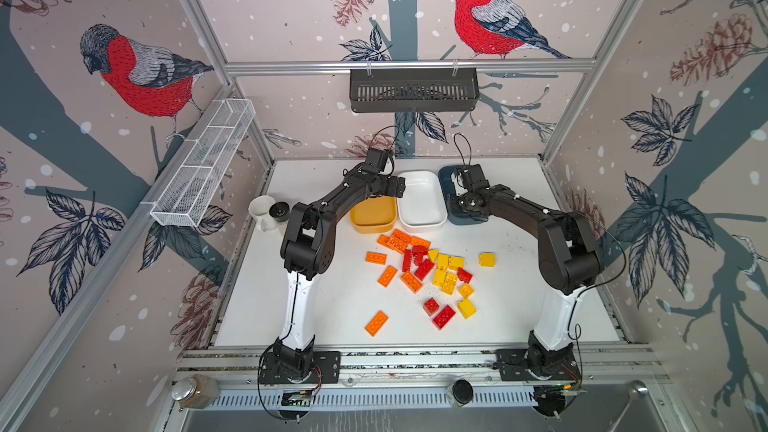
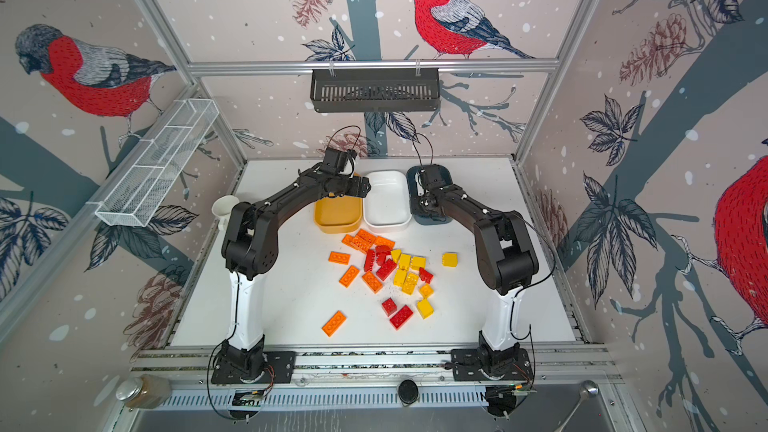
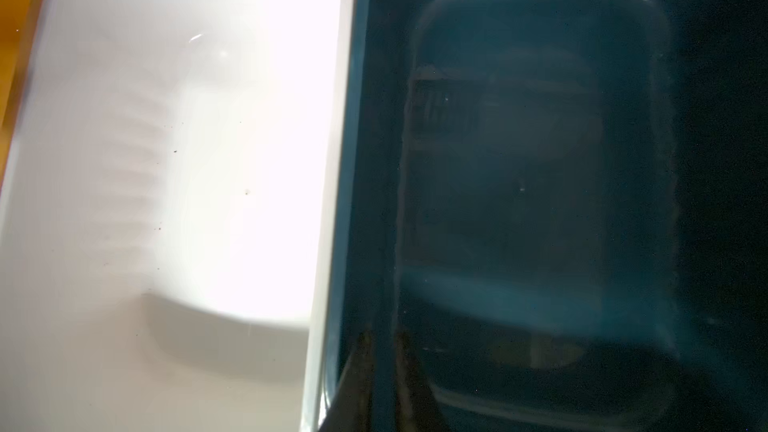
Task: Sort the legos into containers by color
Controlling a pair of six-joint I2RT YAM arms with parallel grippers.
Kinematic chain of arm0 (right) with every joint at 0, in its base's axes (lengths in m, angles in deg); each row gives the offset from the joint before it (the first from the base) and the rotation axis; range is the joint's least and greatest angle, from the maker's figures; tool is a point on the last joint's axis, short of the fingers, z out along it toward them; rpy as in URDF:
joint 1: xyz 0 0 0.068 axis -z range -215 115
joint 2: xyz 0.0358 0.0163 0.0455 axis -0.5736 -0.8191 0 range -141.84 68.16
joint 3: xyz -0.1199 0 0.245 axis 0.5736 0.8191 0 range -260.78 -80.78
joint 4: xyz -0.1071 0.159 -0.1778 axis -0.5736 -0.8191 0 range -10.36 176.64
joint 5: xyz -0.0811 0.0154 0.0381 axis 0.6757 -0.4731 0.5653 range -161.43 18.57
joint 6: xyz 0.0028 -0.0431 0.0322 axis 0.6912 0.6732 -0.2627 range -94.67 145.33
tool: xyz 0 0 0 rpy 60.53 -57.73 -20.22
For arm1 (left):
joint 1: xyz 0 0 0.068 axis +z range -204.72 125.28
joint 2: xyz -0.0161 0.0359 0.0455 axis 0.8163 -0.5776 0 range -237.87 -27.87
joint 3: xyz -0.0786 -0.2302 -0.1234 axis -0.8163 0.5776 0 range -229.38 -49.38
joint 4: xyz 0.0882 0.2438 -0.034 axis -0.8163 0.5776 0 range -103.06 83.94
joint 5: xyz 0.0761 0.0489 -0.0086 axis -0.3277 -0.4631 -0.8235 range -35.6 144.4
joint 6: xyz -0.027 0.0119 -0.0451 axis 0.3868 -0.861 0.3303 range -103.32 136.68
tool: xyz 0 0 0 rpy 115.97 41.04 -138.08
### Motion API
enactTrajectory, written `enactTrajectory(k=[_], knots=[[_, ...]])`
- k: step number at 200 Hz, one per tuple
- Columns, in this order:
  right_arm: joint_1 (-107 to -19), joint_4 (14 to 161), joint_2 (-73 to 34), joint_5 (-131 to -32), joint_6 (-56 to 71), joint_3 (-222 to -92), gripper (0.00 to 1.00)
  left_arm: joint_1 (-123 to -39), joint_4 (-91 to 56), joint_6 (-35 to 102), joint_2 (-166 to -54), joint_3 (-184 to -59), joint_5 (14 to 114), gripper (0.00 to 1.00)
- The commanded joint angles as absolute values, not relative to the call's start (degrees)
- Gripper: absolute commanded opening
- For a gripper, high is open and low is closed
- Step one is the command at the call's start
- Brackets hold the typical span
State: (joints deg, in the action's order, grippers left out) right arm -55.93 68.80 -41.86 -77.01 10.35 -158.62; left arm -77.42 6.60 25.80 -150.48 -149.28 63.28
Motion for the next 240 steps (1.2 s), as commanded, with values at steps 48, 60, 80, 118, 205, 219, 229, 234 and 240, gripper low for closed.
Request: enactTrajectory(k=[48,60,80,118,205,219,229,234,240], knots=[[-55.85,71.21,-40.1,-83.02,10.9,-156.51,0.13,-78.48,2.73,29.51,-140.79,-139.94,63.1,0.97],[-55.78,71.35,-39.53,-83.38,10.89,-156.11,0.13,-79.11,2.26,29.81,-139.27,-138.39,63.0,0.97],[-55.57,72.17,-37.06,-81.75,9.73,-154.22,0.13,-80.37,1.55,30.52,-136.46,-135.56,62.28,0.97],[-56.42,74.06,-23.88,-76.59,6.22,-143.18,0.44,-83.79,-0.31,35.24,-128.1,-126.58,59.92,0.97],[-54.15,75.38,5.26,-65.83,-1.01,-111.37,0.95,-86.43,-1.97,44.04,-97.83,-98.05,48.61,0.97],[-54.09,77.51,4.69,-66.74,-1.02,-109.74,0.99,-86.28,-3.57,45.31,-93.68,-94.12,46.83,0.97],[-54.16,77.82,3.18,-67.24,-0.55,-110.07,0.99,-86.27,-4.94,46.23,-91.44,-91.91,45.17,0.97],[-54.24,77.76,2.13,-67.07,-0.3,-110.5,0.99,-86.31,-5.95,46.78,-90.4,-91.0,44.45,0.97],[-54.19,77.41,0.48,-66.26,-0.25,-111.37,0.98,-86.28,-6.67,47.46,-89.58,-90.11,43.13,0.97]])
